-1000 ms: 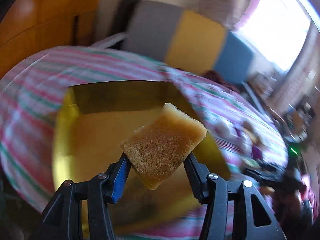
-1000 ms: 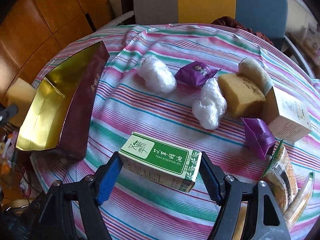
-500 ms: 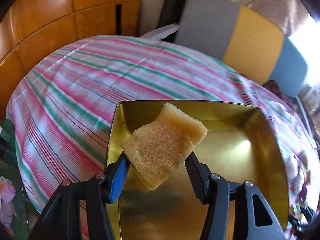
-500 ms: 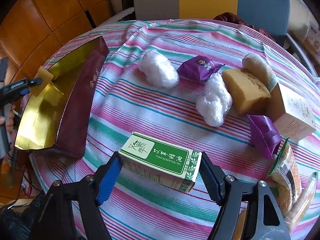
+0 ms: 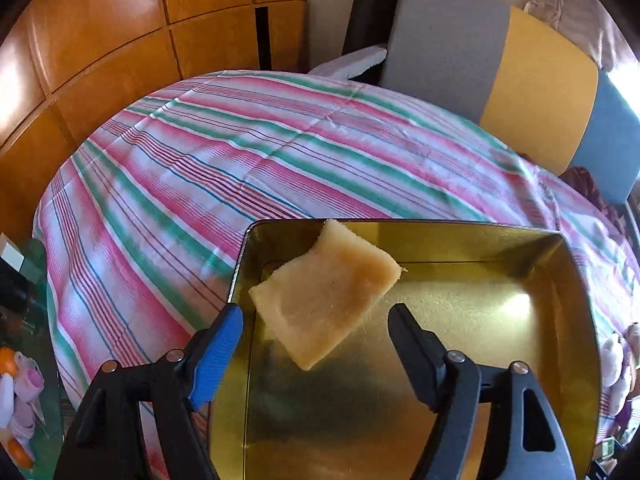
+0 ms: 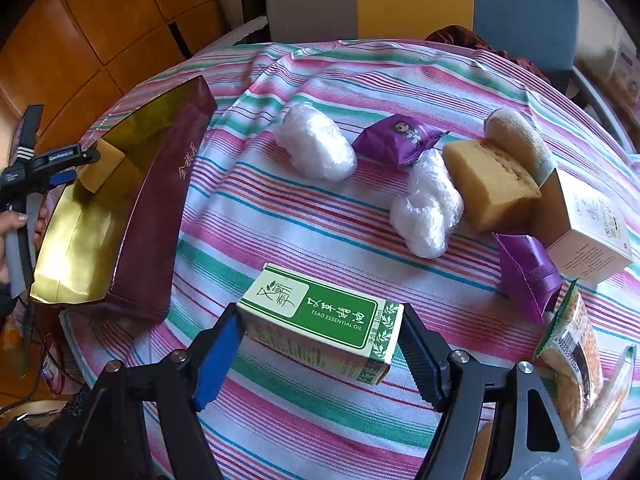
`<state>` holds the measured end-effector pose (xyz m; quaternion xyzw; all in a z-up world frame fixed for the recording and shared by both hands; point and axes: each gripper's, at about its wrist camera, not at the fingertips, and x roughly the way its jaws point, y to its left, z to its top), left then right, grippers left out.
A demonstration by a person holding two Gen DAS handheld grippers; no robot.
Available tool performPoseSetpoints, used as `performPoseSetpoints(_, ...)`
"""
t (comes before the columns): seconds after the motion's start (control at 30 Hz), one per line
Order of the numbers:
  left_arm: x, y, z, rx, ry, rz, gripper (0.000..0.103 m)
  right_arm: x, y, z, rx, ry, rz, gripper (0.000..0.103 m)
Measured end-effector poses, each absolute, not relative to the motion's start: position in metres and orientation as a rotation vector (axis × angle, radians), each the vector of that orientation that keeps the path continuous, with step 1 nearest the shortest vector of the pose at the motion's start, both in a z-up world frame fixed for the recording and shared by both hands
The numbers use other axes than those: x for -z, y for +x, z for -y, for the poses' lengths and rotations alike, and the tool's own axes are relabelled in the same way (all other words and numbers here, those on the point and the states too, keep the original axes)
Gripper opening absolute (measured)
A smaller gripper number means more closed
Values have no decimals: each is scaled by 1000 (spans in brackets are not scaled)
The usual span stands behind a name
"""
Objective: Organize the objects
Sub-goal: 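Carry the sponge to the gold tray with the left tool while the right tool grasps the green box, then carry the green TSAO box into the gold tray and release it with the right tool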
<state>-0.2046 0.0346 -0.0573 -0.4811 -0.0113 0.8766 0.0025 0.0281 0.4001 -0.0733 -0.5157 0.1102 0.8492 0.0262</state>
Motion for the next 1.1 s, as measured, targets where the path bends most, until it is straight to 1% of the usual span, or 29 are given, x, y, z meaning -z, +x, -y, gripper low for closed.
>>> performPoseSetpoints(0.13,42,-184,-34,-2779,-1425,-14,76,73,28,-400,-2627,-1592,-335,76)
performPoseSetpoints(0.33,17,-126,-27,-2762,-1277,3,76,70,31,-402,-2633,-1561,-335,76)
performPoseSetpoints(0.47,7,-97,-26,-2740,-1223,-26,76,64,33,-403,-2645,-1523,-365,76)
performPoseSetpoints(0.63,5,-69,-23,-2692,-1192,-13,74,49,31,-391,-2681,-1469,-389,76)
performPoseSetpoints(0.9,5,-55,-14,-2664,-1167,25,74,8,12,-331,-2858,-1380,-332,77)
performPoseSetpoints(1.1,7,-52,-4,-2667,-1179,30,74,-2,-19,-277,-2961,-1414,-268,77)
